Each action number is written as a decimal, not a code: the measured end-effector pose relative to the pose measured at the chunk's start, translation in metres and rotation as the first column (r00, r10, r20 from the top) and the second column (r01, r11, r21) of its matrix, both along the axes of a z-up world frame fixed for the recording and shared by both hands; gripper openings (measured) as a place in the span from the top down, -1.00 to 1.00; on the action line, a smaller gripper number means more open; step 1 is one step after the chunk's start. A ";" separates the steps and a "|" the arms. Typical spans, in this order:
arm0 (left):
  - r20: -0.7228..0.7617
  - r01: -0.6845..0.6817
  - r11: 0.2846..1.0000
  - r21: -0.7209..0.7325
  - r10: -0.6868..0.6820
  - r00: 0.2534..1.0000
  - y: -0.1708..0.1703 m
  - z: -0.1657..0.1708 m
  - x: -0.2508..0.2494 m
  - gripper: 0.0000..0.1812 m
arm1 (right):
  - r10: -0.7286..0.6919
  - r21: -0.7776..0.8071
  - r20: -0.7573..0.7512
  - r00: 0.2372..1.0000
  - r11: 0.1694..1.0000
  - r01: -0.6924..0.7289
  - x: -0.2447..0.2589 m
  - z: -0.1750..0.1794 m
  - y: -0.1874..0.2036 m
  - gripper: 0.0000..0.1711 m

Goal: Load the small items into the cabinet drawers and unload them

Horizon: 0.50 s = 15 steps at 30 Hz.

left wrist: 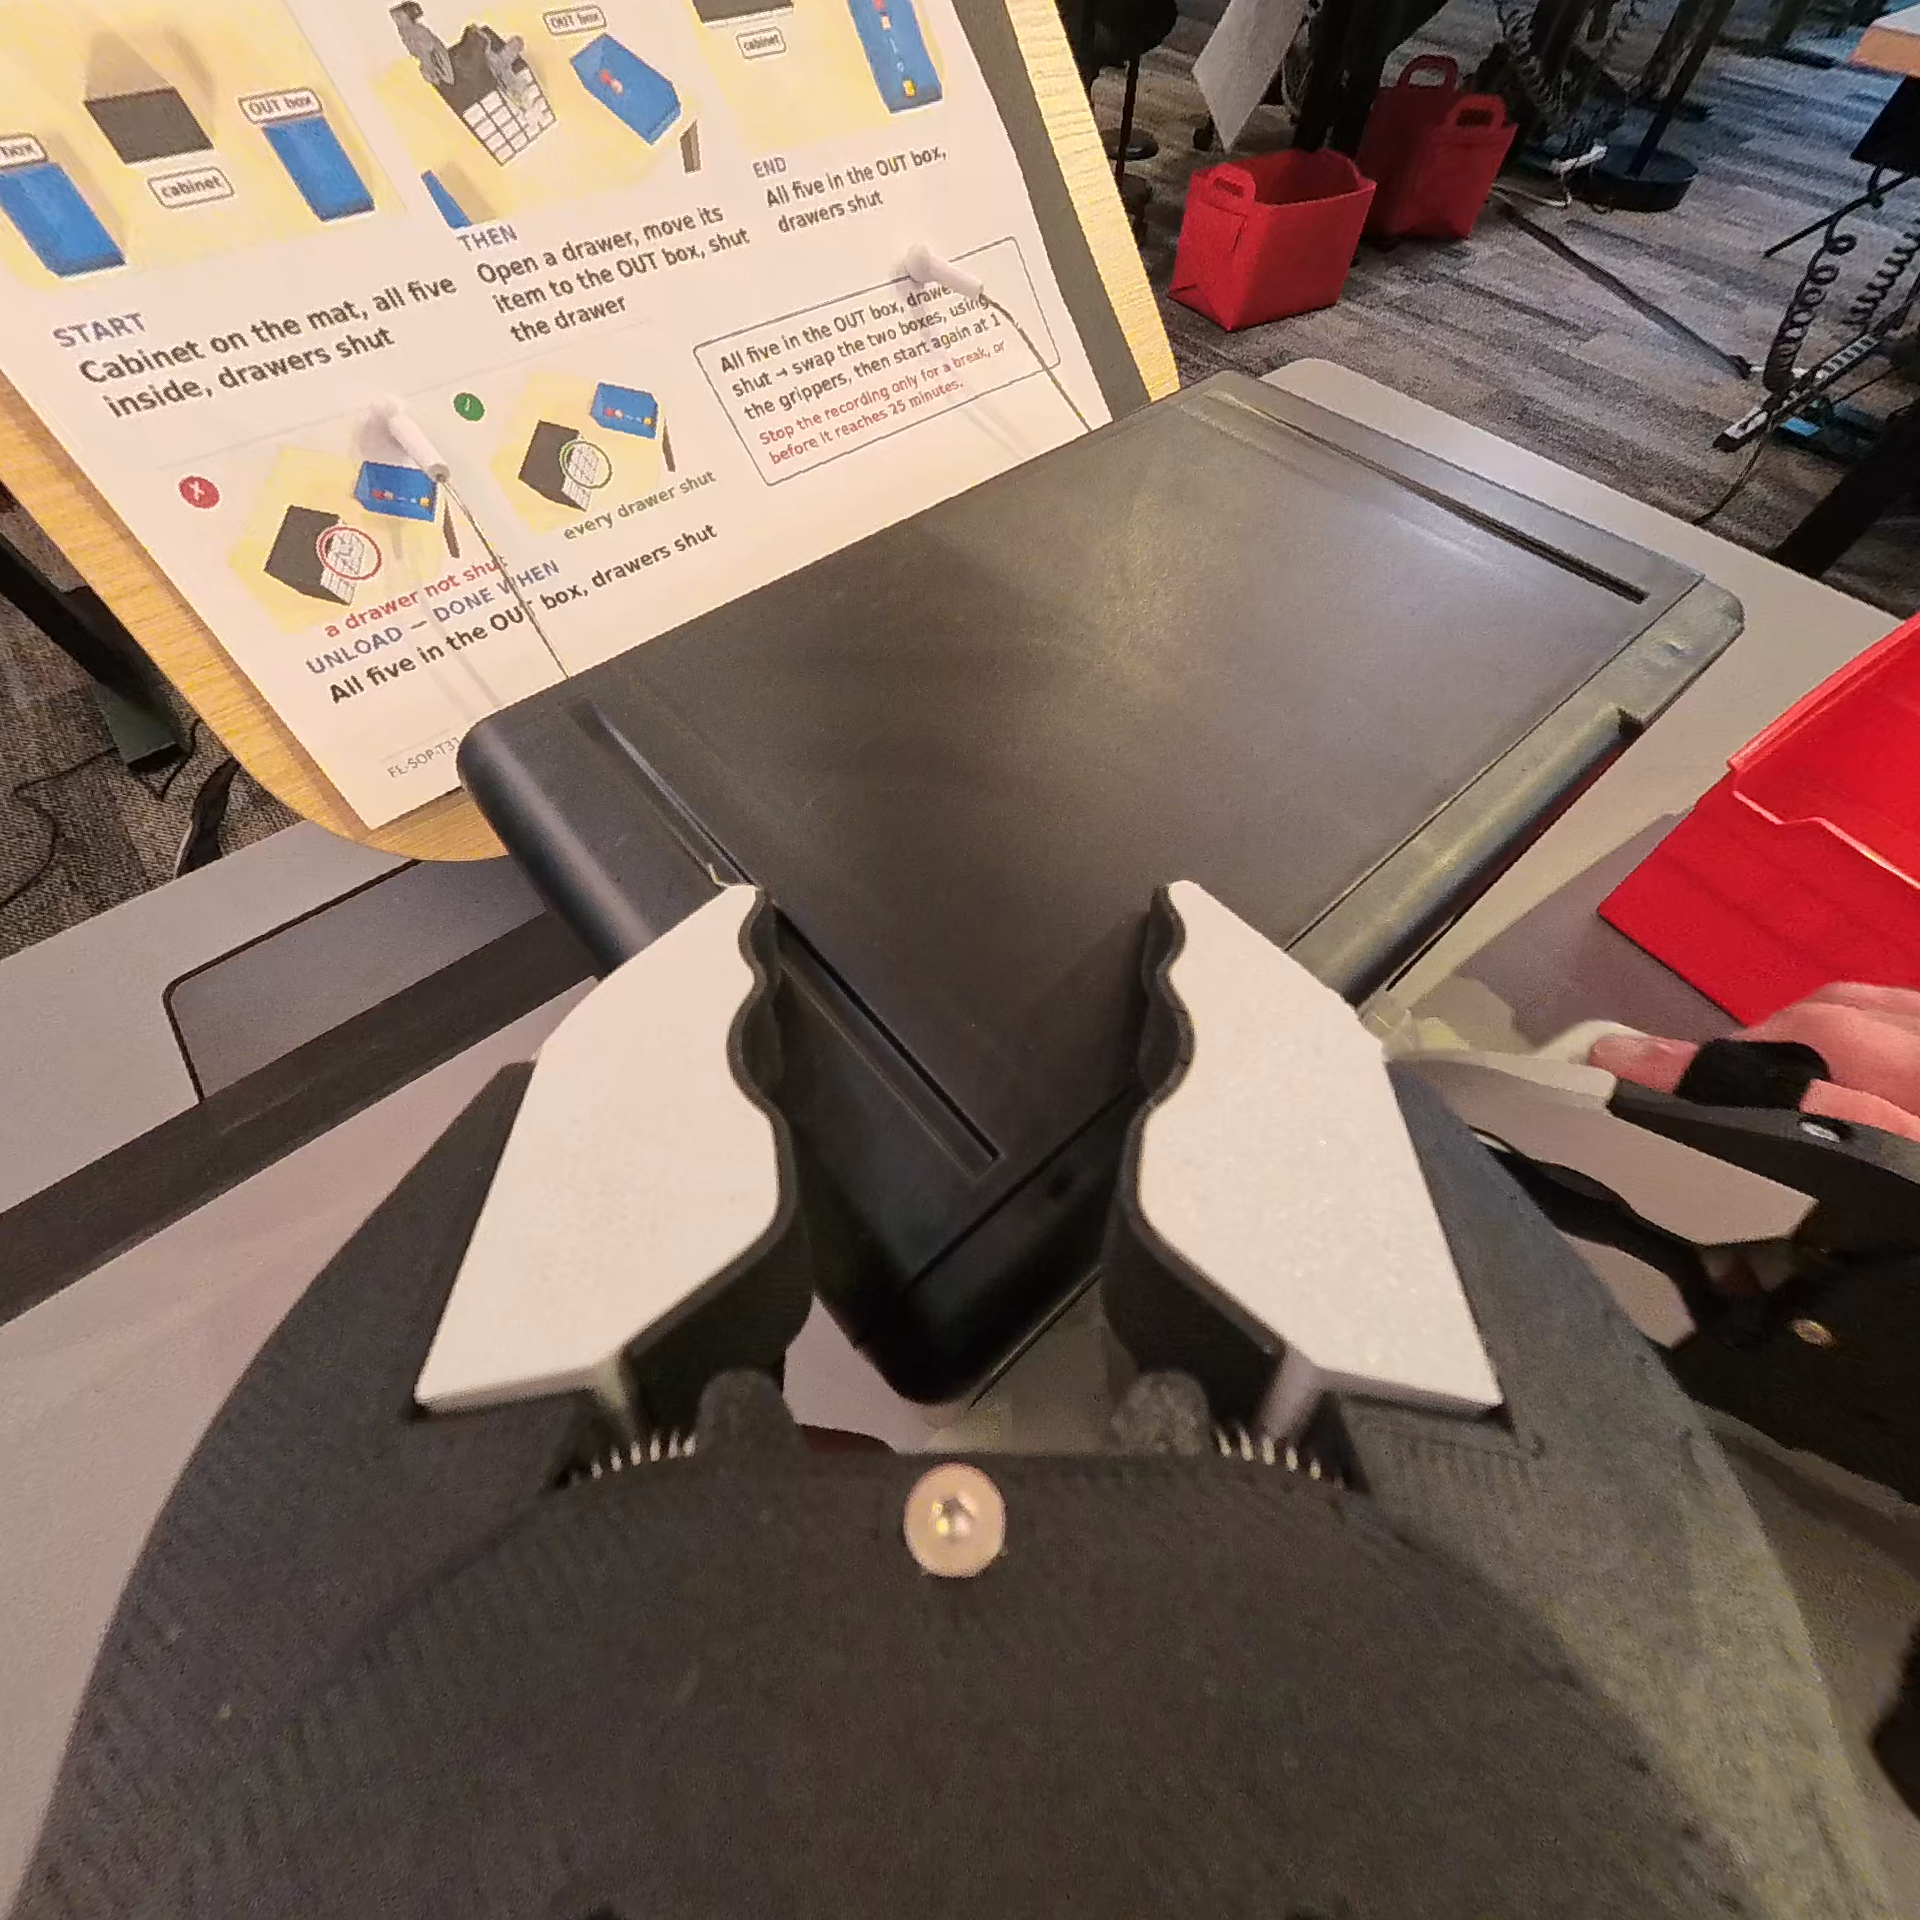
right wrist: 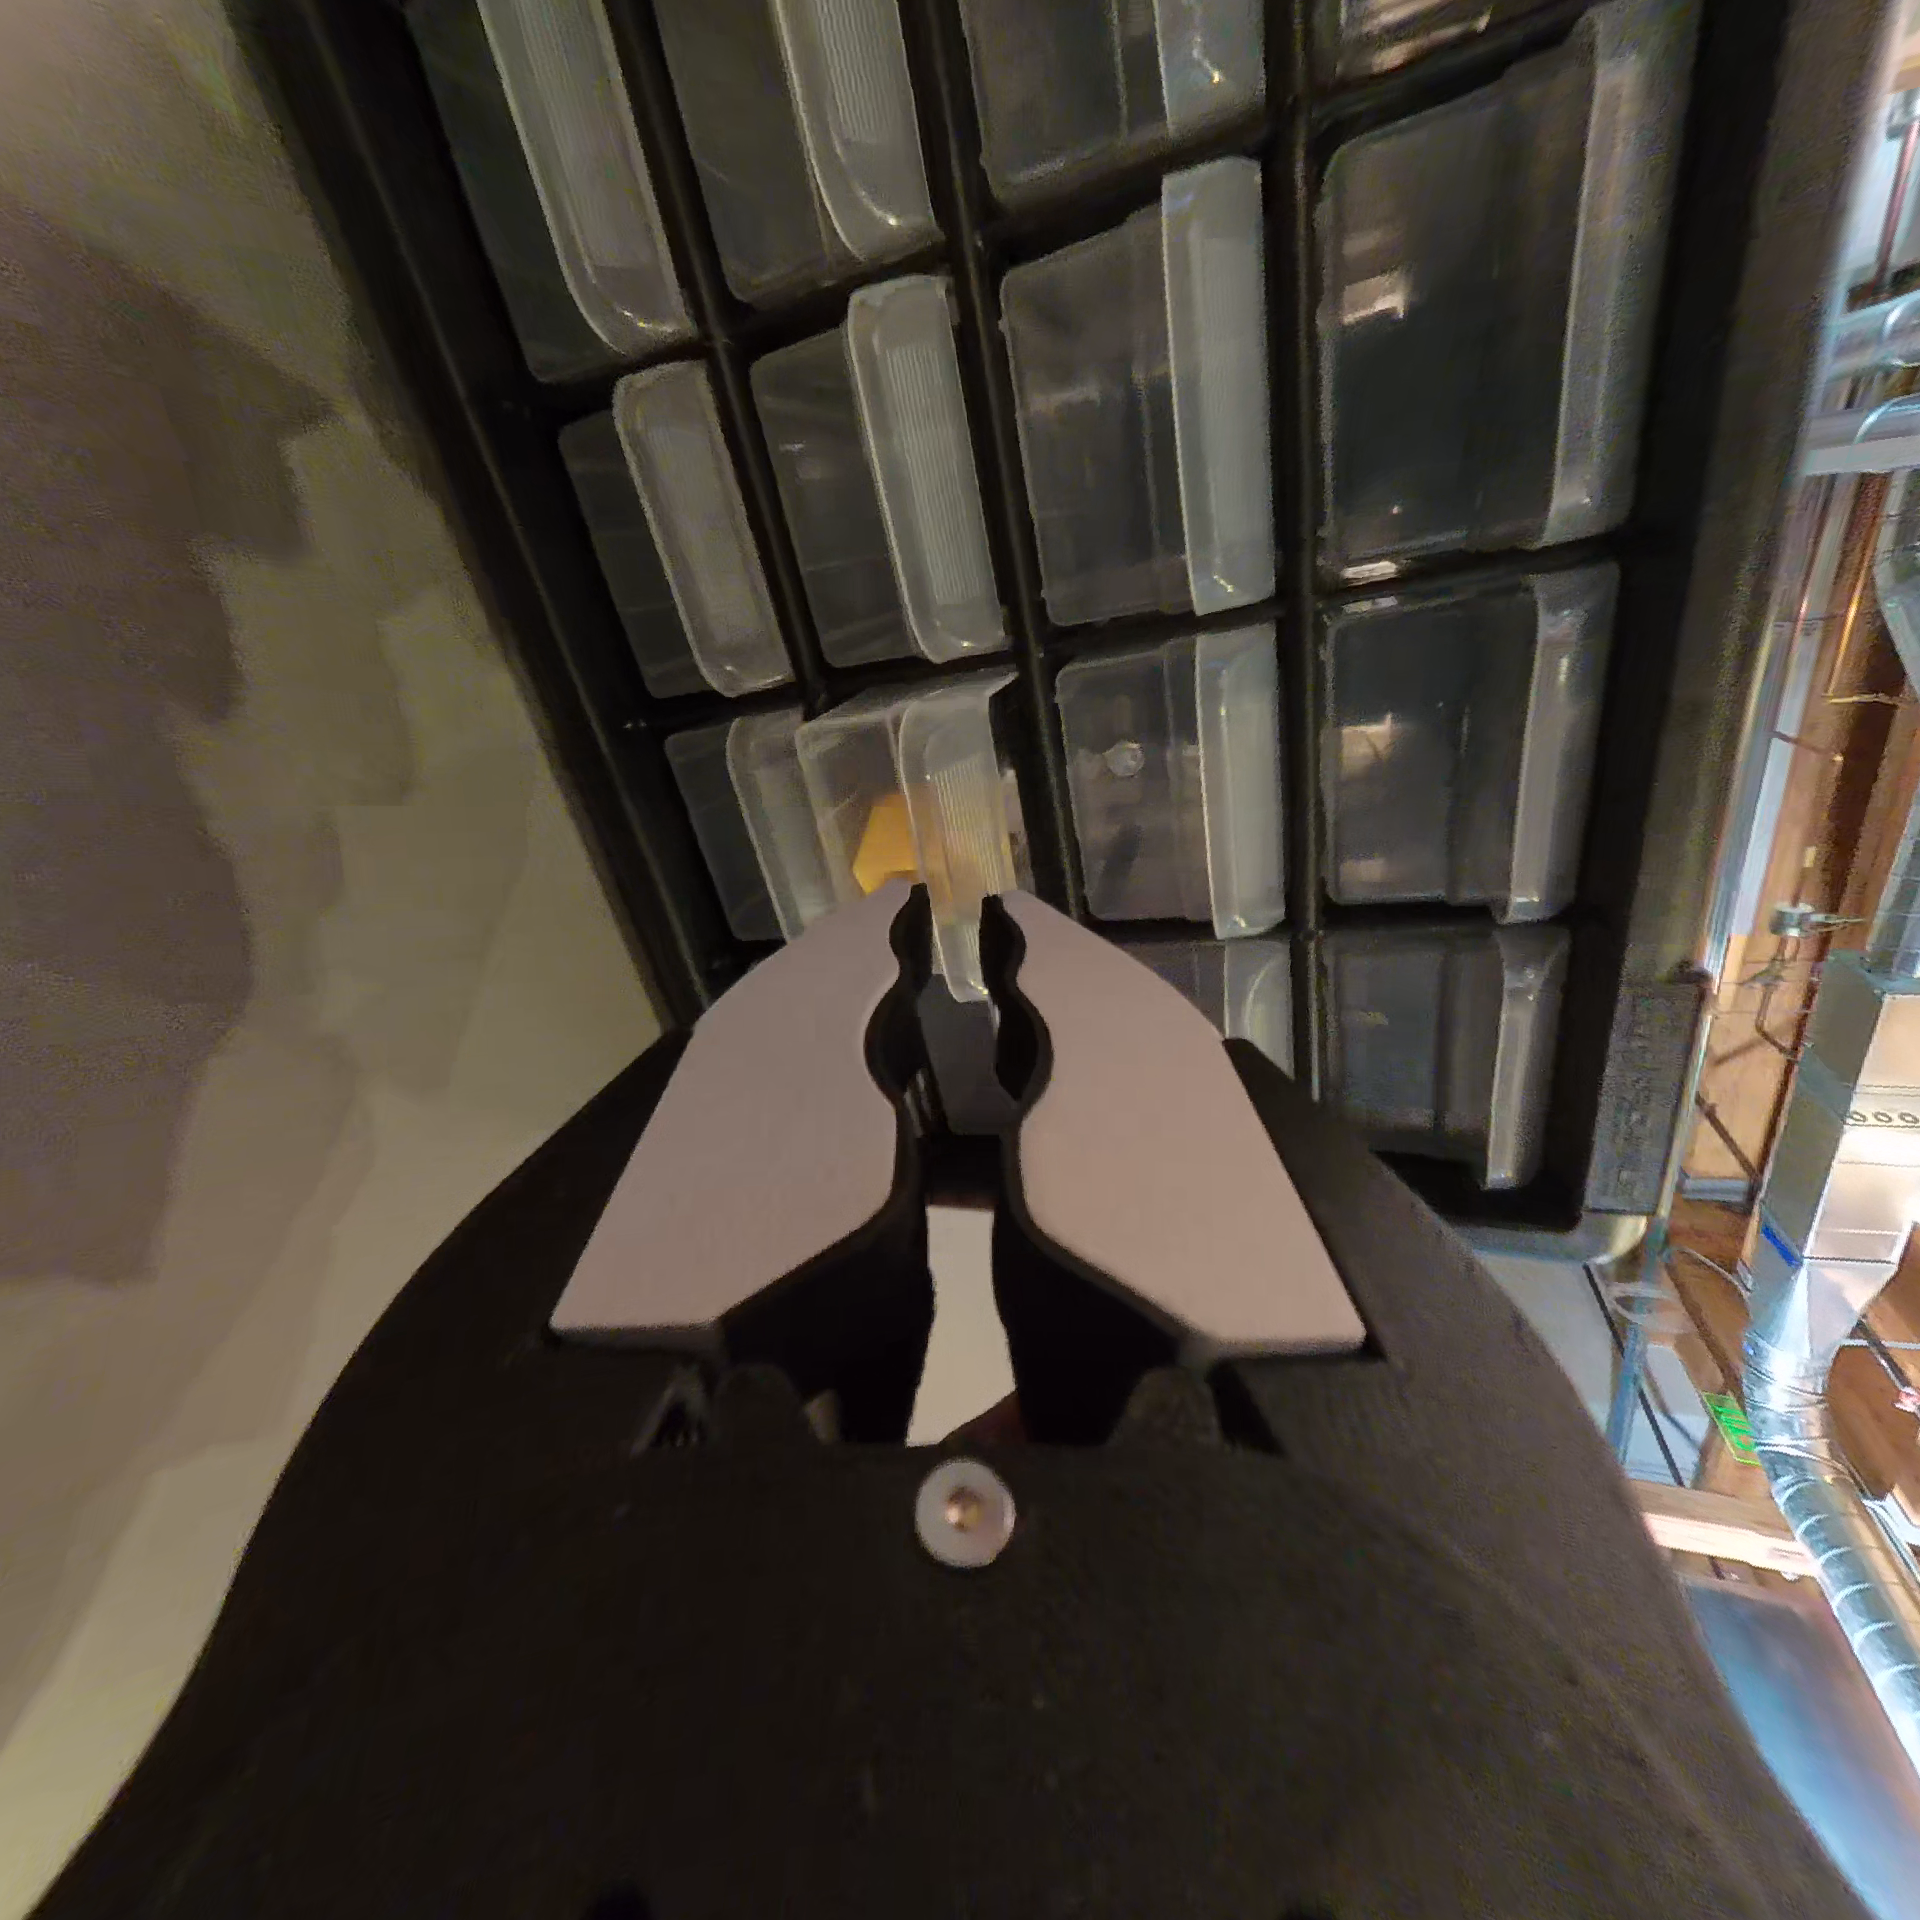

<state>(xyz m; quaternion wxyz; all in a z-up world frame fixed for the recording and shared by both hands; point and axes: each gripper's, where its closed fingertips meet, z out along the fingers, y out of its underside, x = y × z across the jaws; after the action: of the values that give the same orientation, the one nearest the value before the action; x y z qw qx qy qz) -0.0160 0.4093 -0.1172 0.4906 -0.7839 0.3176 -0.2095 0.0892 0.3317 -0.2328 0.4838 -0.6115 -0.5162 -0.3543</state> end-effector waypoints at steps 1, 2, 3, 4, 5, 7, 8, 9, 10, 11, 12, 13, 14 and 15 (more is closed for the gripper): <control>0.000 0.000 1.000 0.000 0.000 1.000 0.000 0.000 0.000 0.26 | 0.003 -0.009 0.000 1.000 1.000 -0.003 -0.001 0.000 -0.006 0.91; 0.000 0.001 1.000 0.000 -0.001 1.000 0.000 0.000 0.000 0.26 | 0.006 -0.018 0.002 1.000 1.000 -0.006 -0.002 0.000 -0.013 0.91; 0.000 0.001 1.000 0.001 -0.001 1.000 0.000 0.000 0.000 0.25 | 0.009 -0.027 0.008 1.000 1.000 -0.009 -0.003 0.000 -0.020 0.92; 0.001 0.001 1.000 0.001 -0.001 1.000 0.000 0.000 0.000 0.25 | 0.011 -0.037 0.013 1.000 0.999 -0.011 -0.003 -0.001 -0.027 0.92; 0.002 0.001 1.000 0.001 -0.001 1.000 0.000 0.000 0.000 0.26 | 0.013 -0.051 0.015 1.000 0.999 -0.012 -0.003 -0.001 -0.033 0.93; 0.003 0.001 1.000 0.003 -0.001 1.000 0.000 0.000 0.000 0.25 | 0.020 -0.075 0.020 1.000 0.997 -0.018 -0.004 0.001 -0.045 1.00; 0.005 0.001 1.000 0.004 -0.001 1.000 0.000 0.000 0.000 0.26 | 0.027 -0.081 0.015 1.000 0.996 -0.025 -0.005 0.002 -0.051 1.00; 0.006 0.002 1.000 0.006 -0.002 1.000 0.000 0.000 0.000 0.26 | 0.029 -0.088 0.015 0.999 0.996 -0.028 -0.005 0.002 -0.056 1.00; 0.008 0.002 1.000 0.007 -0.002 1.000 0.000 0.000 0.000 0.24 | 0.030 -0.094 0.017 0.999 0.995 -0.029 -0.005 0.001 -0.059 0.99; 0.009 0.002 1.000 0.008 -0.002 1.000 0.000 0.000 0.000 0.26 | 0.032 -0.101 0.012 0.999 0.994 -0.031 -0.005 0.000 -0.062 0.98; 0.009 0.002 1.000 0.008 -0.002 1.000 0.000 0.000 0.000 0.26 | 0.029 -0.109 0.008 1.000 0.994 -0.028 -0.005 -0.002 -0.063 0.94; 0.009 0.002 1.000 0.008 -0.002 1.000 0.000 0.000 0.000 0.26 | 0.018 -0.112 0.003 1.000 0.994 -0.017 -0.005 -0.003 -0.062 0.90; 0.009 0.001 1.000 0.008 -0.001 1.000 -0.001 0.000 0.000 0.26 | 0.014 -0.111 -0.007 1.000 0.994 -0.015 -0.004 -0.003 -0.061 0.78; 0.010 0.001 1.000 0.008 -0.001 1.000 0.000 0.000 0.000 0.26 | 0.019 -0.117 -0.020 1.000 0.993 -0.021 -0.005 -0.002 -0.059 0.72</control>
<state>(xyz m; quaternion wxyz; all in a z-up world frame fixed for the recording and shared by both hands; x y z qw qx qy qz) -0.0162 0.4088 -0.1173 0.4953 -0.7807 0.3163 -0.2124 0.0845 0.2727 -0.2349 0.4555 -0.6368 -0.5377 -0.3128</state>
